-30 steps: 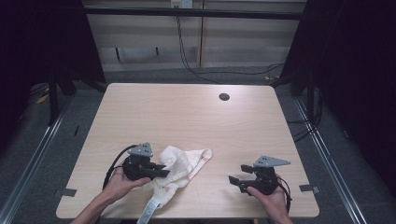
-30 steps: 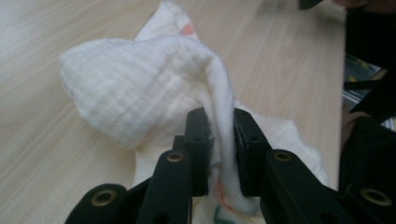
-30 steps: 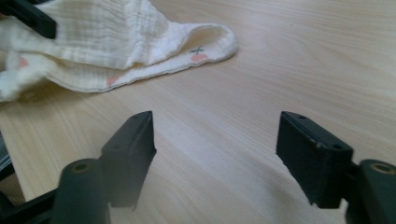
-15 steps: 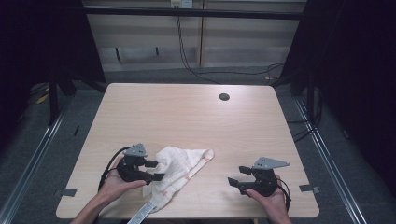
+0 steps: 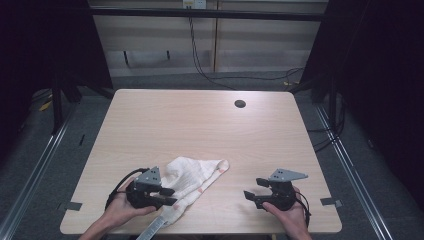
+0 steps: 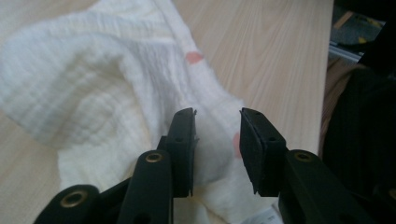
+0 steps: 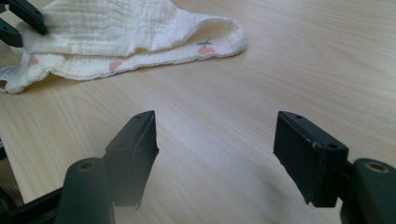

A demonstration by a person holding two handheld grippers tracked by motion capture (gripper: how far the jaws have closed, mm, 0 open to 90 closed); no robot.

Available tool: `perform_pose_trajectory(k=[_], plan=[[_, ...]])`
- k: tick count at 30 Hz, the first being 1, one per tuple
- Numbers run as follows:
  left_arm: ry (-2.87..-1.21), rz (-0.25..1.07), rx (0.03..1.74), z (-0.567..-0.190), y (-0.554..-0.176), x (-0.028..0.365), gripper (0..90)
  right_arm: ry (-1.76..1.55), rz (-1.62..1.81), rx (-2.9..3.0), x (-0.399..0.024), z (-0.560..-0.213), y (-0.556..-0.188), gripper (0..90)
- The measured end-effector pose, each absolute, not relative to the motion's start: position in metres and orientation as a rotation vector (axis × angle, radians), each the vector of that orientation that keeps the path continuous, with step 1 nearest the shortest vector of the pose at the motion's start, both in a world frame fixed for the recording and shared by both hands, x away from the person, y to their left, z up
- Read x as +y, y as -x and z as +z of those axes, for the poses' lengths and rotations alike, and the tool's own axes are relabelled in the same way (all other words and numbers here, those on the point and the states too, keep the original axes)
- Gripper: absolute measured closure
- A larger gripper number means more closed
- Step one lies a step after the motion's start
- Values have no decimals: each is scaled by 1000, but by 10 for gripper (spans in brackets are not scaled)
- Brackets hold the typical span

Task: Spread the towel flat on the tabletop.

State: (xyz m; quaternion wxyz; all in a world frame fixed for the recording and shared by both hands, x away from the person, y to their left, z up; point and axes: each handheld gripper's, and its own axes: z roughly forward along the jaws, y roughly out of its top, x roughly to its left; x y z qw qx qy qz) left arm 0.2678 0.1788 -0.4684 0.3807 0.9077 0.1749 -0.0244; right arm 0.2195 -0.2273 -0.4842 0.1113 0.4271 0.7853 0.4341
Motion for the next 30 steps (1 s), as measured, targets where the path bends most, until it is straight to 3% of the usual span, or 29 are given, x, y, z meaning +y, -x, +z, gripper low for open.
perform_pose_trajectory(k=[9, 12, 19, 24, 30], plan=[[-2363, -35, 464, -487, -269, 179, 593, -1242, 1264, 2317, -226, -485, -219, 296], [-2382, 47, 445, -487, -266, 177, 681, -1238, 1259, 2324, -225, -485, -218, 296], [-2354, -4, 484, -488, -270, 178, 846, -1242, 1255, 2334, -225, -486, -220, 296], [-2254, -101, 504, -478, -275, 185, 859, -1244, 1258, 2331, -225, -486, -220, 296], [-2159, -86, 542, -463, -283, 199, 864, -1248, 1263, 2359, -224, -486, -221, 324]])
